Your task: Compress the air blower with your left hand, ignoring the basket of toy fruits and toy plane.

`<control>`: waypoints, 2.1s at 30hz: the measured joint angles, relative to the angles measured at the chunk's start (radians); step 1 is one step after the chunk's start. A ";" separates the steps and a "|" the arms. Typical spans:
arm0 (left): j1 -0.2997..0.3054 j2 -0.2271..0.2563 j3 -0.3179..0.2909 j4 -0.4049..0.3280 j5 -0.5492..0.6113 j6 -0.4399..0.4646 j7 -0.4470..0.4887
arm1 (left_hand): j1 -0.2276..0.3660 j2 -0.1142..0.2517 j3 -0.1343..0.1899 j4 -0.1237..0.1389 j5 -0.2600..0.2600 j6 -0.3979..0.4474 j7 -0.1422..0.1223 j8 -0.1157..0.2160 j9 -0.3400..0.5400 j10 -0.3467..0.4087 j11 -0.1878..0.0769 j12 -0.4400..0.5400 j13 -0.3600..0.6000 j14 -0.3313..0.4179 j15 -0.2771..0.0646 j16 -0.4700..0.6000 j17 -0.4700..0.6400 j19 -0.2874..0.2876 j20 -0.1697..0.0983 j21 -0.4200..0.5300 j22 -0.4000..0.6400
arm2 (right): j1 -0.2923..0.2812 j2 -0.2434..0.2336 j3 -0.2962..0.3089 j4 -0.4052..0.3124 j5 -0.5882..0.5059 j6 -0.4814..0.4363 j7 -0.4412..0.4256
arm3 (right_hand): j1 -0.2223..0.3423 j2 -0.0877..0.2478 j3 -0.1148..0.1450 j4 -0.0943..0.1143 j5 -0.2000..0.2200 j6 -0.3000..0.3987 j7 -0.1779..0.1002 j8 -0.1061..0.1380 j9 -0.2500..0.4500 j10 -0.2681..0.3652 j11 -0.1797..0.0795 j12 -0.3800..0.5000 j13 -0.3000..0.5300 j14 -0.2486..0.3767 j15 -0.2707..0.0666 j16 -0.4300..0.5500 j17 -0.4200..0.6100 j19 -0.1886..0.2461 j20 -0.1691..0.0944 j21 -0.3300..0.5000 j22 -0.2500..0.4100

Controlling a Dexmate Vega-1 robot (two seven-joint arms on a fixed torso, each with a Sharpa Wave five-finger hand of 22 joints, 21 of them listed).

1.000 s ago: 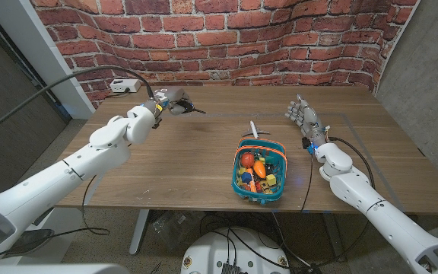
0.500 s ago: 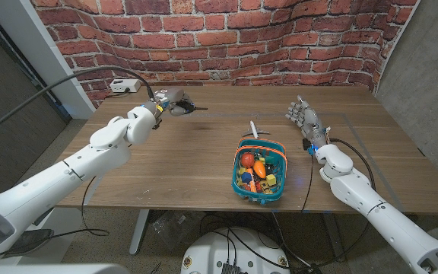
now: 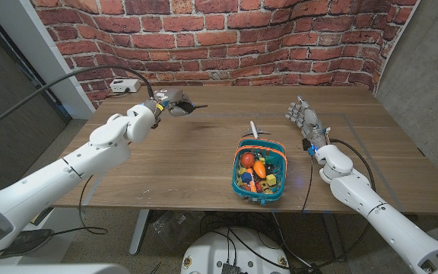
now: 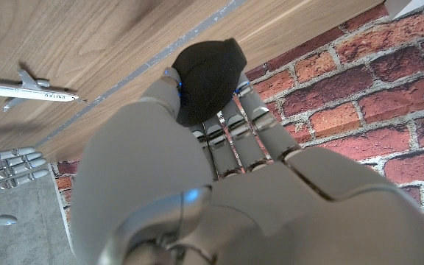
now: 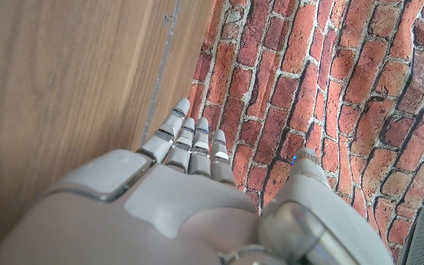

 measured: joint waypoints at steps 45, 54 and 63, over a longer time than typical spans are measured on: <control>-0.074 -0.013 0.056 0.029 0.041 0.017 -0.150 | -0.145 -0.054 -0.064 0.052 0.000 -0.111 0.014 -0.019 0.000 -0.112 0.017 -0.013 -0.007 -0.117 0.027 -0.011 -0.004 -0.063 0.009 -0.028 -0.004 | -0.015 -0.008 0.002 -0.014 0.008 -0.014 -0.001 | 0.000 0.000 0.000 0.000 0.000 0.000 0.000 0.000 0.001 0.002 0.002 0.000 0.000 0.000 0.000 0.000 -0.001 0.000 0.000 -0.015 0.000; -0.093 -0.031 0.077 0.065 0.040 0.002 -0.166 | -0.149 -0.058 -0.068 0.056 0.000 -0.116 0.019 -0.019 0.000 -0.116 0.020 -0.013 -0.007 -0.117 0.027 -0.011 -0.004 -0.063 0.009 -0.031 -0.004 | -0.018 -0.006 0.001 -0.012 0.011 -0.020 -0.004 | 0.000 0.000 0.000 0.000 0.000 0.000 0.000 0.000 0.001 0.002 0.002 0.000 0.000 0.000 0.000 0.000 -0.001 0.003 0.004 -0.015 0.000; -0.107 -0.044 0.095 0.094 0.031 -0.003 -0.180 | -0.149 -0.058 -0.068 0.056 0.000 -0.116 0.020 -0.019 0.000 -0.117 0.022 -0.013 -0.012 -0.122 0.021 -0.011 -0.004 -0.066 0.013 -0.035 -0.004 | -0.017 -0.004 -0.003 -0.006 0.012 -0.026 -0.004 | 0.000 0.000 0.000 0.000 0.000 0.000 0.000 0.000 0.001 0.002 0.002 0.000 0.000 0.000 0.000 0.000 -0.001 0.003 0.004 -0.015 0.000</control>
